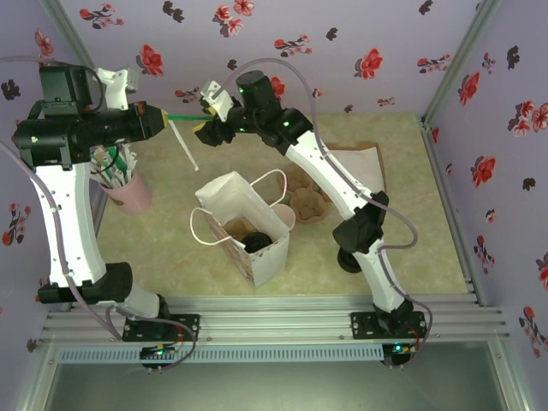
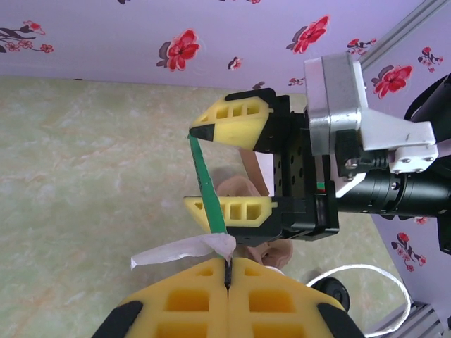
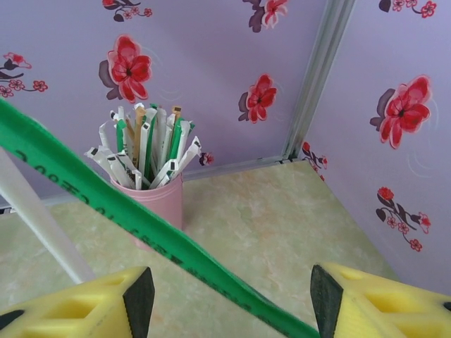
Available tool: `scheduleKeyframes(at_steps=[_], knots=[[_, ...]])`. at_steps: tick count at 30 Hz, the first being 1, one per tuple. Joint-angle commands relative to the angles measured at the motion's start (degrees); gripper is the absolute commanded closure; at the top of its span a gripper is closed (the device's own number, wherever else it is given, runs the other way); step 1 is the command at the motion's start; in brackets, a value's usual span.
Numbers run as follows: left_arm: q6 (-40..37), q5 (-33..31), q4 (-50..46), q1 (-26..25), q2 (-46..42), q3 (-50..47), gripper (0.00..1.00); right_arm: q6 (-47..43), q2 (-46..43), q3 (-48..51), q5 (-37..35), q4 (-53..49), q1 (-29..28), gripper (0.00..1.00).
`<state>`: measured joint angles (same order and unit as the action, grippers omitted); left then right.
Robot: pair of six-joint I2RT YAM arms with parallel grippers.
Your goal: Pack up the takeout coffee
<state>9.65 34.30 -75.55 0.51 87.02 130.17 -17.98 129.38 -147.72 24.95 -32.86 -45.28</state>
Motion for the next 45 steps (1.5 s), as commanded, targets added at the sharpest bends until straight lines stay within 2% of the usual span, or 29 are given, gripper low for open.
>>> scheduleKeyframes(at_steps=[1,7,12,17,23,28,33,36,45], knots=[[-1.6,1.4,-0.9,-0.5,-0.8,-0.1,1.00,-2.1,1.0,-2.3,-2.1,2.6,-0.9,0.39],[-1.9,1.3,-1.2,-0.5,-0.8,-0.1,1.00,-3.2,1.2,-2.3,-4.2,2.7,-1.9,0.44],[-2.0,1.0,-1.3,-0.5,-0.3,0.1,1.00,-3.5,1.0,-2.3,-4.5,3.2,-2.9,0.55],[-1.9,0.3,-1.3,-0.5,0.3,0.2,1.00,-3.5,0.9,-2.2,-4.3,2.2,-3.5,0.76],[-1.9,-2.7,-1.3,-0.3,0.8,0.1,1.00,-2.9,0.9,-2.1,-3.7,1.1,-3.9,0.87],[-2.7,-8.7,-2.3,-0.1,1.6,2.4,1.00,-1.4,1.7,-2.1,-4.2,3.0,-5.1,0.94],[-4.9,-18.1,-4.5,0.2,3.7,7.0,1.00,3.2,3.8,-2.1,-6.0,8.6,-6.0,0.97],[-6.0,-21.5,-5.5,0.1,5.5,10.0,1.00,7.1,6.1,-2.1,-6.5,13.5,-6.5,0.97],[-10.4,-32.4,-1.4,0.1,6.6,10.1,1.00,16.3,12.8,-4.9,-7.1,24.0,-8.4,0.95]])
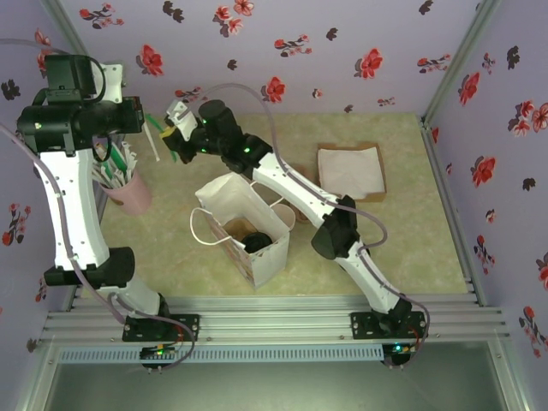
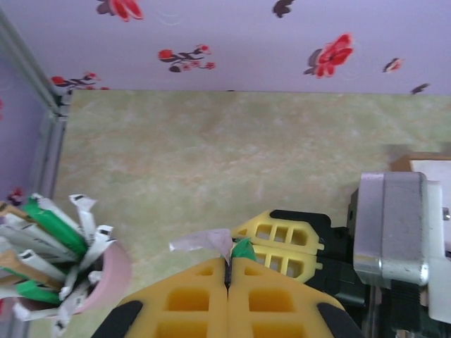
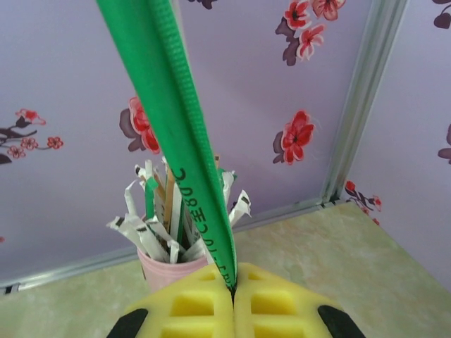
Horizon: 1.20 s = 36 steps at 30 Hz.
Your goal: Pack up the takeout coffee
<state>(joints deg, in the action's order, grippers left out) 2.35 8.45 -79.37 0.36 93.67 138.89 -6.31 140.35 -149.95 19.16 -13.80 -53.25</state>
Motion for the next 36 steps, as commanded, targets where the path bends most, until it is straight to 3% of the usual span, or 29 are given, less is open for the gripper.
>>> scheduleKeyframes(at_steps=[1,7,16,17,19,23,28,36], knots=[[-3.4,-8.1,2.6,0.1,0.1,1.3,1.00,5.2,2.4,-2.9,-1.4,5.8,-0.5,0.95],[-5.7,-15.7,3.7,-1.0,-0.1,-0.4,1.00,9.8,5.5,-2.8,-1.4,10.4,-1.2,0.97],[-6.1,-18.2,5.9,-1.1,-2.8,-4.6,0.98,12.6,7.1,-3.6,-2.8,11.7,-1.9,1.00],[-5.8,-18.9,5.8,-1.1,-3.0,-5.1,0.95,12.6,7.0,-3.7,-2.8,11.4,-1.9,1.00],[-5.0,-20.1,6.0,-1.0,-3.6,-6.5,0.77,12.5,6.8,-3.8,-2.8,10.8,-1.9,1.00],[-3.2,-20.1,7.0,-0.4,-5.4,-8.6,0.60,12.6,6.4,-3.8,-2.5,8.5,-2.0,1.00],[-0.9,-18.4,7.1,-0.4,-7.3,-8.8,0.54,12.7,4.2,-3.8,-1.5,4.2,-1.9,1.00],[6.1,-15.7,7.4,-0.3,-11.2,-16.3,0.34,13.9,-4.0,-3.8,-2.9,-7.8,-1.0,1.00]])
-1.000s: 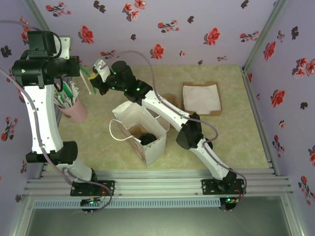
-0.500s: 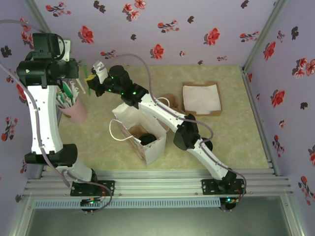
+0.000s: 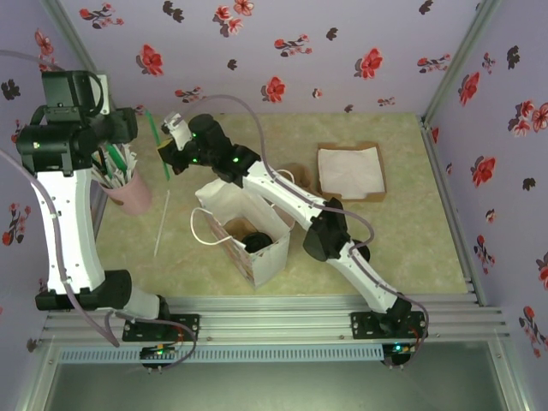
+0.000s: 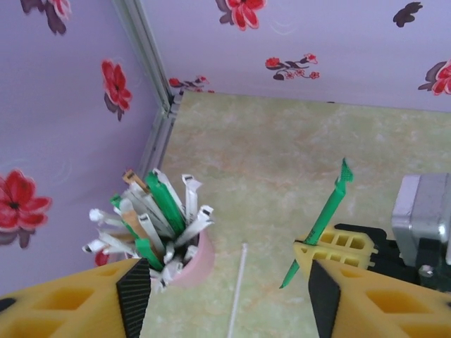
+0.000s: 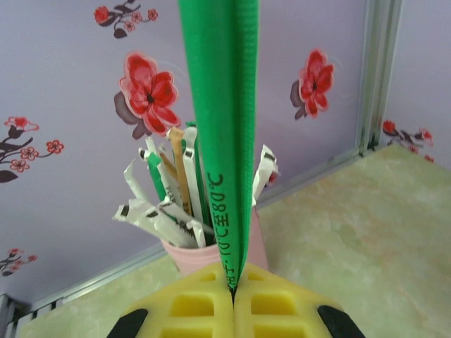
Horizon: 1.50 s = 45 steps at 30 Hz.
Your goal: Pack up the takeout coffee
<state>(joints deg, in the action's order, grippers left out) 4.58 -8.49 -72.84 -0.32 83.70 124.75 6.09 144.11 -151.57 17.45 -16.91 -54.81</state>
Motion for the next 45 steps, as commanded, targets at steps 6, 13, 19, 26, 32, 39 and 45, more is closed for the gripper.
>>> scheduleKeyframes(at_steps=[6,13,19,26,32,39,45], knots=[[7.7,1.8,1.7,0.4,-4.8,-10.9,0.15,1.7,-13.6,-1.3,-1.5,-9.9,0.9,1.00],[11.7,3.6,3.6,0.3,-8.1,-22.5,0.01,1.9,-21.2,1.7,-2.3,-12.0,0.9,1.00],[15.4,4.4,7.8,-2.9,-7.9,-33.4,0.01,1.5,-33.3,18.0,-3.4,-8.2,1.0,1.00],[20.0,3.6,14.2,-6.7,-3.3,-43.4,0.05,1.0,-48.3,38.0,-5.6,-5.7,0.9,1.00],[21.3,-1.4,17.5,-7.3,1.9,-48.4,0.13,3.1,-58.4,55.5,-6.7,0.8,0.9,1.00],[23.1,-7.4,22.5,-7.0,7.8,-53.1,0.13,4.8,-61.0,65.0,-5.8,8.0,0.7,1.00],[24.0,-8.8,25.1,-5.2,11.5,-55.6,0.15,4.2,-58.9,66.9,-5.8,11.5,0.1,1.00]])
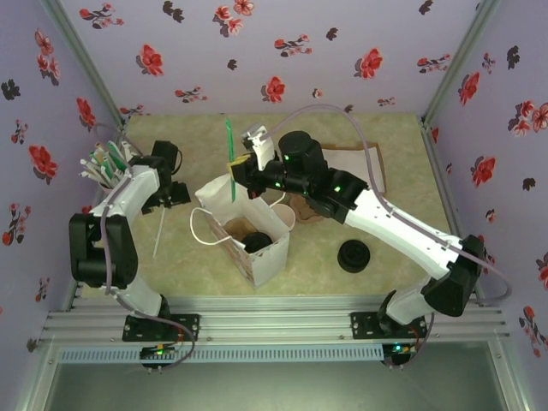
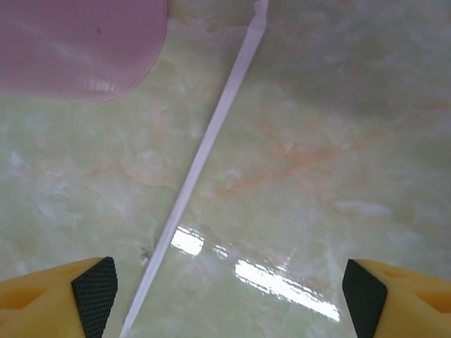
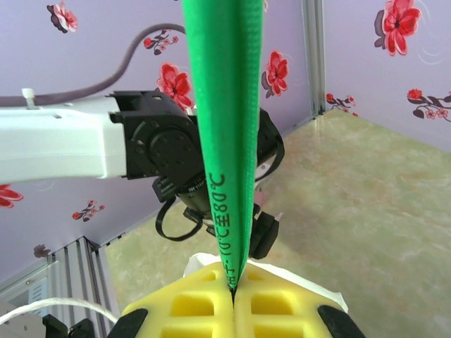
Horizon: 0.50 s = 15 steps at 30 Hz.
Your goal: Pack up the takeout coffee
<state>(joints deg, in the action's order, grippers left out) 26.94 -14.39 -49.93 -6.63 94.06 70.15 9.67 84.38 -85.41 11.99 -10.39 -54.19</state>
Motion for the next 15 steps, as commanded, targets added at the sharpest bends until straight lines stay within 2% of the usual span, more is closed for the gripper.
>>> scheduleKeyframes(at_steps=[1,7,15], knots=[[1.5,-3.1,2.6,1.6,1.4,-1.5,0.16,0.5,1.0,1.1,-0.5,5.8,-0.7,1.00],[0.1,-2.6,4.2,3.4,3.6,-3.7,0.21,-0.4,3.2,1.8,-1.7,6.6,-1.9,1.00],[-1.2,-1.0,6.0,3.9,8.2,-4.3,0.35,-1.4,4.1,4.3,-4.5,6.4,-3.3,1.00]])
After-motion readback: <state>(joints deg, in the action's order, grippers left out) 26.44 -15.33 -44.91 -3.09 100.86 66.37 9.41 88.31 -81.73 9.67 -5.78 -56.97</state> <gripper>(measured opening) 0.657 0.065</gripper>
